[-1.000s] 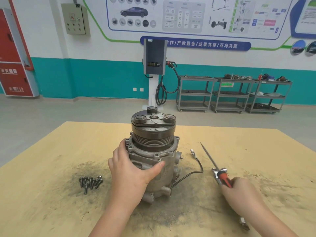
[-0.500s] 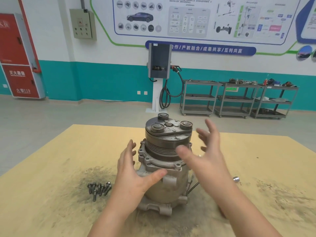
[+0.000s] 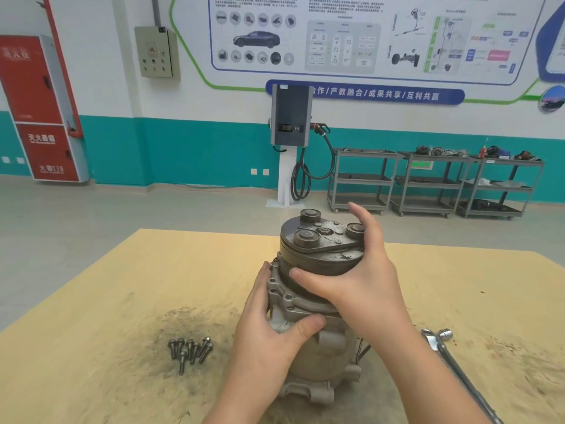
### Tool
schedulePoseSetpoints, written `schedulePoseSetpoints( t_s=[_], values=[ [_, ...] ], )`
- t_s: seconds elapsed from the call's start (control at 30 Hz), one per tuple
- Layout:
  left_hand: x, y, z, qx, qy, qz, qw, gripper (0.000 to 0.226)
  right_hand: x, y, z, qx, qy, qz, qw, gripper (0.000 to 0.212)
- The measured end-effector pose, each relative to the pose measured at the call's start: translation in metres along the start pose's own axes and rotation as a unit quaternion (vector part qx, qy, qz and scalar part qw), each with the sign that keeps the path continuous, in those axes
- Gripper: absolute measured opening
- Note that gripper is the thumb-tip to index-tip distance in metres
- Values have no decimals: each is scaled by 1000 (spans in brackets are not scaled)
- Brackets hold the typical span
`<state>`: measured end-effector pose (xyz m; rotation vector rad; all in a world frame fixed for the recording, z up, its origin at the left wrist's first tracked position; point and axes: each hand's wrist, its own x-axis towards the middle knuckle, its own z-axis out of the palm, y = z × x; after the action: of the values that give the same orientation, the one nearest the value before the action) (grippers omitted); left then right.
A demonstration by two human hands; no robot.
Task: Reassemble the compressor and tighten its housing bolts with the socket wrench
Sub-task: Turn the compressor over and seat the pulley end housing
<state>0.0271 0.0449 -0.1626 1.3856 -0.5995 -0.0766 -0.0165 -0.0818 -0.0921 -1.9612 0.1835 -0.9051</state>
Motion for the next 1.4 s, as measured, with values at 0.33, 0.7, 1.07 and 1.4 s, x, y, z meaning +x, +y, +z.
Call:
schedulePoseSetpoints(
  t_s=[0.33,0.7,1.07,1.4],
  values=[
    [2,-6,7,-67,44,-7,997,101,6,9,-5,56,-8,-28,998,85],
    [1,-5,1,-88,24,1,996,98,8,8,-3,64,-6,-38,997,80],
    [5,-10,2,-122,-7,5,992,114,9,9,-4,66,-9,-50,997,79],
    [-1,-8,-2,-88,15,24,996,103,13,-6,-20,79,18,-77,994,76]
  ],
)
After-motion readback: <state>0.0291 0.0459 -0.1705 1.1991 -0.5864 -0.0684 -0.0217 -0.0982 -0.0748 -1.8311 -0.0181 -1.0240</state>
